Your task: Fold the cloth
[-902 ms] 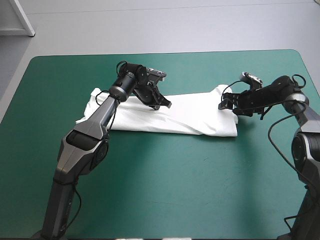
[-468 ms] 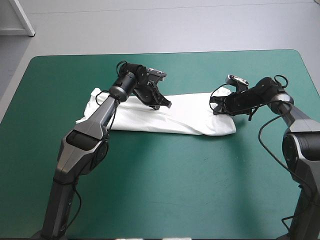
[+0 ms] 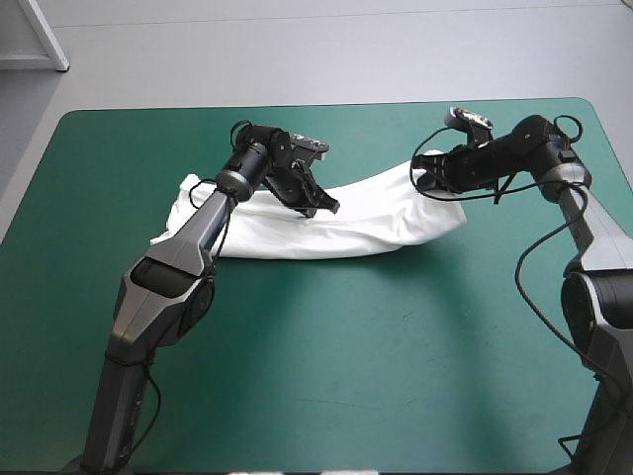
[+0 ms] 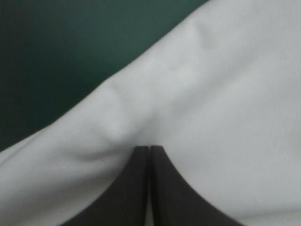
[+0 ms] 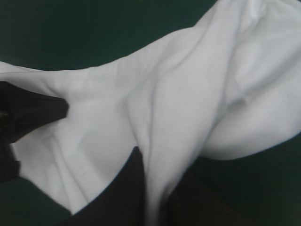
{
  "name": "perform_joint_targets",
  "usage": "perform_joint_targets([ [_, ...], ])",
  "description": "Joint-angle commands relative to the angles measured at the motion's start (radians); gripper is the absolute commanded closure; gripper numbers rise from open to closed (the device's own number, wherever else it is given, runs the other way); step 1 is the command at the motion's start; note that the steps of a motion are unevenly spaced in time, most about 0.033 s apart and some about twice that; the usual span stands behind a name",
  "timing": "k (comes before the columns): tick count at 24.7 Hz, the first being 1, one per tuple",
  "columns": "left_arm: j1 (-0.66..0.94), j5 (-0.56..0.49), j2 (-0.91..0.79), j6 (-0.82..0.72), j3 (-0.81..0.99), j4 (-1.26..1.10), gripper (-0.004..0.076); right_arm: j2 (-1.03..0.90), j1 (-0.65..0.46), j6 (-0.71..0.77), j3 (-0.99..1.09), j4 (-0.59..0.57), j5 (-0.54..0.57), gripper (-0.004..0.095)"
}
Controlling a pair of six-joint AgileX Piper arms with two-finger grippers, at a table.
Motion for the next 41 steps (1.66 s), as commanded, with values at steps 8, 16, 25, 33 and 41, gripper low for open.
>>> perform_joint_targets([
  [8, 0.015, 0.048, -0.117, -0.003, -0.113, 0.030, 0.0705, -0.059, 0.120, 0.064, -0.195, 0.031, -0.005, 0.0917],
  [16, 0.144, 0.050, -0.398, 0.000, -0.010, 0.171, 0.0705, -0.050, 0.163, 0.033, -0.228, 0.040, -0.015, 0.0917],
  [25, 0.331, 0.048, -0.685, 0.022, 0.402, 0.254, 0.0705, 0.146, 0.369, 0.111, -0.562, 0.037, 0.000, 0.0917],
  [33, 0.361, -0.060, -0.833, -0.029, 0.725, 0.344, 0.0705, 0.404, 0.526, 0.125, -0.894, 0.161, -0.066, 0.0917],
  [41, 0.361, -0.039, -0.906, -0.060, 0.783, 0.359, 0.0705, 0.597, 0.596, 0.062, -1.060, 0.322, -0.131, 0.0819],
])
